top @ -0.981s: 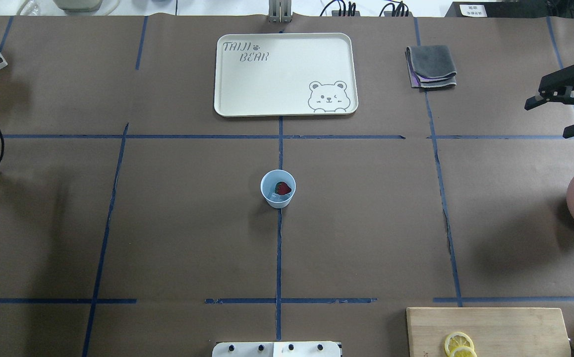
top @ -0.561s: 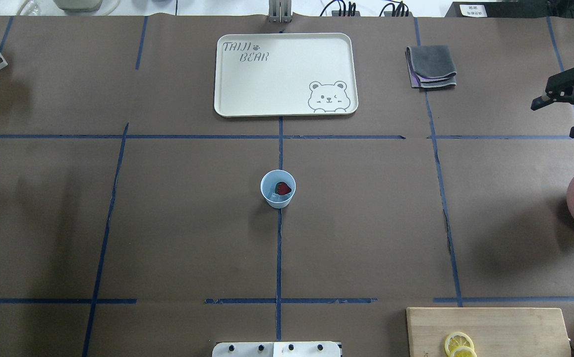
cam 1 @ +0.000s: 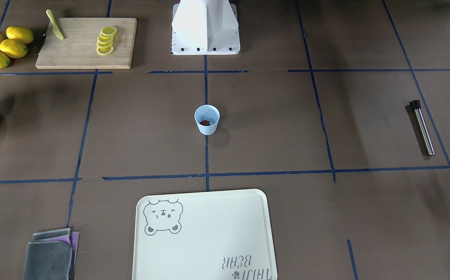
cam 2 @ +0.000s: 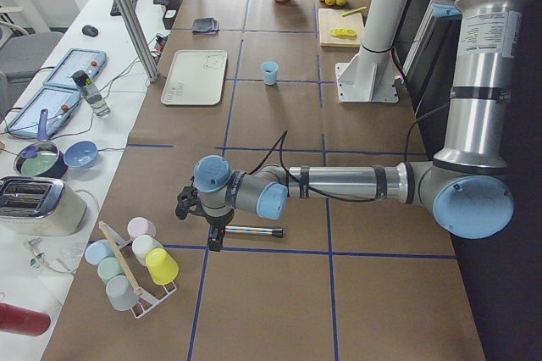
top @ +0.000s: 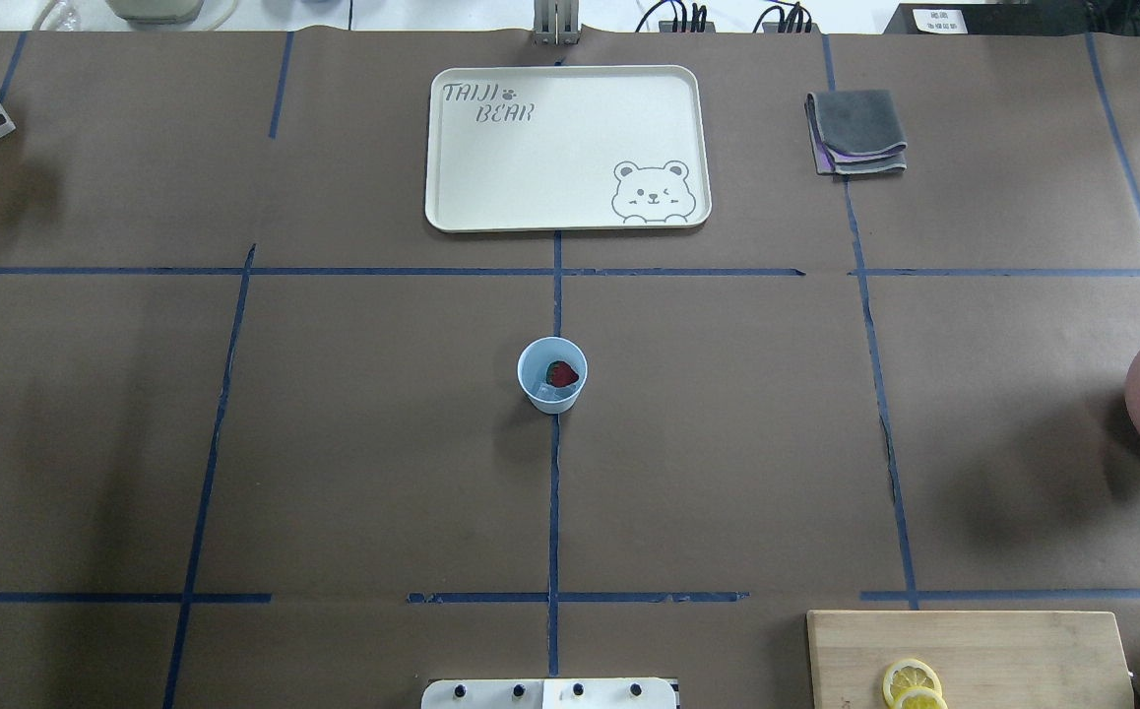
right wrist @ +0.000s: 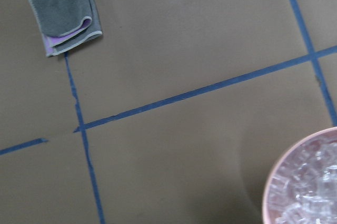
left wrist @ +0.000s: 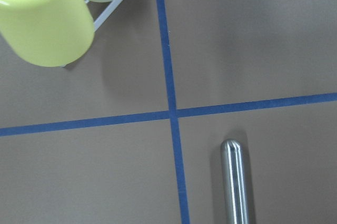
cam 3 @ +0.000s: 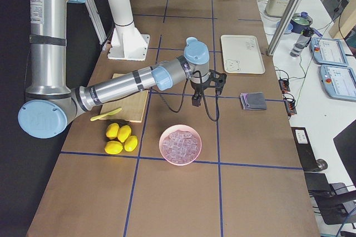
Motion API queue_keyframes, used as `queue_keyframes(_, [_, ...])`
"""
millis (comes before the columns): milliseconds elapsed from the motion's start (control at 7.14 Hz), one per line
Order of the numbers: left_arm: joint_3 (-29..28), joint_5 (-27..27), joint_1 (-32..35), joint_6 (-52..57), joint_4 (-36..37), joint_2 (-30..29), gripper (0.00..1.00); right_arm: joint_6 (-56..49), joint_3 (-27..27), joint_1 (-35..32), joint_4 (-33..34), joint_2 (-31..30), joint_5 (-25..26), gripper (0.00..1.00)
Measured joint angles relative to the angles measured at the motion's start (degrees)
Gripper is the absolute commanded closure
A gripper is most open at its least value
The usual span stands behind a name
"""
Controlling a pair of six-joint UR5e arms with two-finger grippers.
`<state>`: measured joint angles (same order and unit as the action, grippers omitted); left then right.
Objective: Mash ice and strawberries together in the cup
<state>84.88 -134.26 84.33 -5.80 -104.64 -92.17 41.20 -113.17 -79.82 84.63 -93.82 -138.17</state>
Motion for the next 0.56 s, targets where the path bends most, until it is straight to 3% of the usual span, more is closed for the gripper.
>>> queue_keyframes(280, [1.3,-1.8,4.5,8.6,9.8,-1.8,0.0,-18.5,2.8,-5.3,8.3,-0.1,1.5,0.01])
queue_keyframes(561, [5.2,-2.2,7.4,14.5,21.0,-2.8,0.0,-32.6,7.0,-7.5,10.9,-0.4,6.3,0.01])
